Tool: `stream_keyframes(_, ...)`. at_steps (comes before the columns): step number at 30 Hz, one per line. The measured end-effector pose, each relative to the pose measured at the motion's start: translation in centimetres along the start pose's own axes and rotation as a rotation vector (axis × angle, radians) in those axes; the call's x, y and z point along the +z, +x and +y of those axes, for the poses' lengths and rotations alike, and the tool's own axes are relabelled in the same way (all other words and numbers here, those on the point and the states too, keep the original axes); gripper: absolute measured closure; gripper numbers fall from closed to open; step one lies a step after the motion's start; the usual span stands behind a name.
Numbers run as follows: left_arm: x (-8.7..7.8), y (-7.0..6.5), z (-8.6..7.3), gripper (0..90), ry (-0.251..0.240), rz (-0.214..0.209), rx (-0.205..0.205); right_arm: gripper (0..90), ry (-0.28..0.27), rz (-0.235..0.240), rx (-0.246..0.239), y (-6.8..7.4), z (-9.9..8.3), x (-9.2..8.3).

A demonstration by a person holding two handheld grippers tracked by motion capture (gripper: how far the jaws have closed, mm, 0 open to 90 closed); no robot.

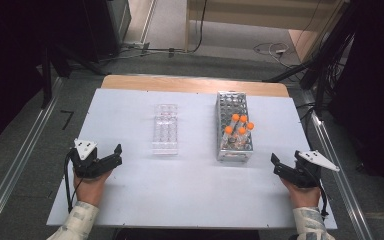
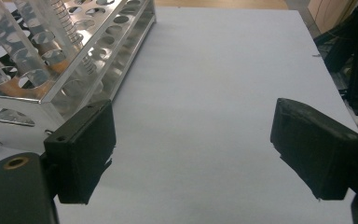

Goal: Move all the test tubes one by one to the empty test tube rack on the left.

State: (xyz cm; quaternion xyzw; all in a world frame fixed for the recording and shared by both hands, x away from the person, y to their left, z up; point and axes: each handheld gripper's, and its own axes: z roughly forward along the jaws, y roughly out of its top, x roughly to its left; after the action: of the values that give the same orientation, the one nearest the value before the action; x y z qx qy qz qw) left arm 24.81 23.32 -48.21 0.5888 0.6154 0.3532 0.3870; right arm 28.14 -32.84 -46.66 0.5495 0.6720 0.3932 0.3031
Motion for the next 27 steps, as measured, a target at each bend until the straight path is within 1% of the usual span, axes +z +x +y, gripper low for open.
stream_keyframes(6,0.0,-0.1,0.0,6.8,-0.004,0.0,-0.002,12.8,0.002,0.004,-0.001,0.1,0.0,0.0)
stream_keyframes(11,0.0,-0.2,0.0,6.8,-0.006,0.0,0.007,12.8,0.001,0.01,-0.001,0.3,0.0,0.0)
stream_keyframes(14,0.1,-0.2,0.0,6.8,-0.002,-0.001,0.009,13.3,-0.001,0.019,-0.005,0.6,0.1,0.0)
stream_keyframes(16,0.1,-0.3,0.0,6.8,-0.003,-0.002,0.011,13.3,-0.006,0.023,-0.018,0.9,0.2,0.0)
stream_keyframes(27,0.2,-0.4,0.0,6.8,-0.004,-0.007,0.019,14.1,-0.014,0.046,-0.023,1.5,0.6,0.2)
